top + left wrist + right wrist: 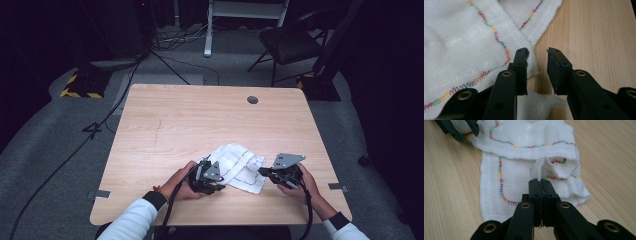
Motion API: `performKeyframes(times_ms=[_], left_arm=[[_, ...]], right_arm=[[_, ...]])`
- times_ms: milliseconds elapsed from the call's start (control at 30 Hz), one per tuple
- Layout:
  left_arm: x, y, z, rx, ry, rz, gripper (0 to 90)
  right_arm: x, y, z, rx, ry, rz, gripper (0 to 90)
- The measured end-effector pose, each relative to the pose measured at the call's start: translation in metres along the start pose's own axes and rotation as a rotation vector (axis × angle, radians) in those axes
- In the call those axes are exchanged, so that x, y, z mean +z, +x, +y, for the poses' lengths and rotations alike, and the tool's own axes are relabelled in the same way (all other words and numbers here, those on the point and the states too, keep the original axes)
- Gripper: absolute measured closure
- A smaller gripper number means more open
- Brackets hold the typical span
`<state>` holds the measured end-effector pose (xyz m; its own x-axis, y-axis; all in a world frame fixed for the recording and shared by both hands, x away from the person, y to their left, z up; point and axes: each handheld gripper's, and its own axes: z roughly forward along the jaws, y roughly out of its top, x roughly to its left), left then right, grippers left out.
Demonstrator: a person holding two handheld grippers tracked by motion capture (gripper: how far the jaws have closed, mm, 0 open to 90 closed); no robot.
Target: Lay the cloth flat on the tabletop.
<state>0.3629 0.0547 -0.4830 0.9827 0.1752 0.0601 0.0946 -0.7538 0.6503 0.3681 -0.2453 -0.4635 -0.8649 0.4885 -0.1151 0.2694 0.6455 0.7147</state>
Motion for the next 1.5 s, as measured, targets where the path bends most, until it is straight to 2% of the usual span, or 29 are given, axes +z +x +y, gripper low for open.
performKeyframes(times_ms=[167, 233, 333, 433, 533, 600, 767, 900, 1133, 1200, 1500], left_arm=[[0.009, 0.000, 0.000, -0.014, 0.013, 0.009, 60.9], [0.011, 0.001, 0.002, -0.012, 0.009, 0.020, 61.5], [0.010, 0.002, 0.002, -0.011, 0.010, 0.049, 72.2], [0.007, 0.005, 0.001, -0.017, 0.010, 0.034, 87.0], [0.006, 0.003, 0.003, 0.010, 0.022, 0.041, 89.1], [0.006, 0.003, 0.004, 0.011, 0.020, 0.041, 89.3], [-0.014, 0.008, 0.008, -0.018, -0.065, 0.066, 89.4], [-0.030, 0.013, 0.008, -0.039, -0.119, 0.108, 89.4], [-0.048, 0.019, 0.008, -0.044, -0.158, 0.160, 89.6], [-0.053, 0.021, 0.008, -0.054, -0.182, 0.195, 89.6], [-0.077, 0.026, 0.000, -0.107, -0.240, 0.240, 89.6]], right_arm=[[0.002, 0.000, 0.000, -0.002, 0.008, 0.002, 88.5], [0.002, 0.000, 0.000, -0.005, 0.009, 0.001, 88.5], [0.003, 0.000, -0.001, -0.005, 0.012, 0.001, 88.5], [0.003, 0.000, -0.001, -0.004, 0.013, -0.001, 88.5], [0.002, 0.000, -0.001, -0.005, 0.009, -0.008, 88.5], [0.001, -0.001, 0.000, -0.006, 0.003, -0.010, 88.5], [-0.005, -0.003, 0.001, -0.002, -0.011, -0.021, 88.5], [-0.012, -0.005, 0.003, 0.001, -0.034, -0.036, 88.6], [-0.024, -0.009, 0.007, 0.014, -0.067, -0.063, 88.6], [-0.026, -0.009, 0.007, 0.010, -0.071, -0.075, 88.7], [-0.043, -0.013, 0.011, 0.005, -0.102, -0.104, 88.7]])
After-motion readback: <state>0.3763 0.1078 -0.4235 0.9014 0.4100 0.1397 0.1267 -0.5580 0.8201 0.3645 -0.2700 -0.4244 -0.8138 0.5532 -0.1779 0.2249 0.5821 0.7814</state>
